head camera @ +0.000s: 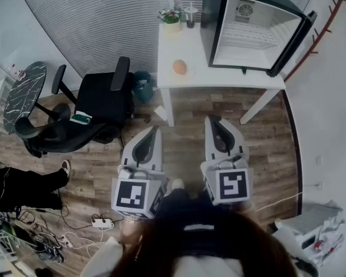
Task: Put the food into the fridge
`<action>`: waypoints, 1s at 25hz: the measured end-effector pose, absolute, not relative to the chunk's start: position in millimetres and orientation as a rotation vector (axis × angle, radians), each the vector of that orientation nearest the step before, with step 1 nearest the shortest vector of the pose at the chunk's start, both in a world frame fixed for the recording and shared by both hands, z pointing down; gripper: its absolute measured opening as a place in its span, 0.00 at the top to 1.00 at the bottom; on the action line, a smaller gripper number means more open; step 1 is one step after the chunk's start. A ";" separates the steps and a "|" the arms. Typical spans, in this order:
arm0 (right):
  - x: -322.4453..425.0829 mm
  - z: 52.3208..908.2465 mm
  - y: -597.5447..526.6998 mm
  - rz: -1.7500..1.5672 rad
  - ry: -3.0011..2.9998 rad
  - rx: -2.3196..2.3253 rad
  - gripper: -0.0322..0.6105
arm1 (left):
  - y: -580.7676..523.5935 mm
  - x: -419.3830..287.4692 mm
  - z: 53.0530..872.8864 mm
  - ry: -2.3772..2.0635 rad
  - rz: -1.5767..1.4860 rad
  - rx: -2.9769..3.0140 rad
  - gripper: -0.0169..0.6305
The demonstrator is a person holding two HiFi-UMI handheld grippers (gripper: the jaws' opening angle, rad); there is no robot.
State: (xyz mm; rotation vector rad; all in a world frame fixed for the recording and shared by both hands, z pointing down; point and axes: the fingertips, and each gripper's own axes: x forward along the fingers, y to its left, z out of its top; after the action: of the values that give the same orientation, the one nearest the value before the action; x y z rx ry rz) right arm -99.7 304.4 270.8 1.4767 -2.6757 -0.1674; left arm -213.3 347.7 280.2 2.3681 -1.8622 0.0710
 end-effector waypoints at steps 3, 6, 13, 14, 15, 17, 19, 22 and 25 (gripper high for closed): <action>-105.2 268.8 303.6 -0.186 -2.669 1.525 0.96 | 345.0 -223.0 280.2 -1.852 0.038 2.379 0.98; -110.2 268.9 304.8 -0.175 -2.670 1.547 0.96 | 345.3 -232.9 279.3 -1.868 0.017 2.392 0.98; -114.7 269.5 303.5 -0.152 -2.671 1.558 0.96 | 343.0 -244.4 281.1 -1.884 -0.034 2.353 0.98; -115.0 270.7 301.6 -0.148 -2.667 1.561 0.96 | 342.3 -244.0 283.2 -1.878 -0.020 2.353 0.97; -115.4 271.8 299.5 -0.139 -2.664 1.565 0.96 | 341.2 -244.0 284.5 -1.875 -0.013 2.351 0.98; -116.4 273.2 294.8 -0.114 -2.666 1.573 0.96 | 337.0 -244.7 284.5 -1.870 -0.015 2.351 0.97; -116.9 273.9 288.9 -0.084 -2.681 1.568 0.96 | 330.8 -244.9 284.3 -1.867 -0.016 2.353 0.98; -115.1 274.7 276.8 -0.033 -2.704 1.563 0.96 | 318.5 -245.7 284.8 -1.881 -0.014 2.338 0.98; -112.9 274.6 260.3 -0.029 -2.710 1.565 0.96 | 302.2 -246.5 285.6 -1.896 0.006 2.334 0.98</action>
State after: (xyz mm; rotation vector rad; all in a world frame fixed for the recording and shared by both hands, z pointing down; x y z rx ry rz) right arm -112.9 260.3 274.6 1.5650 -2.7095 -0.0285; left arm -246.5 302.2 285.6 2.3340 -1.8963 0.0055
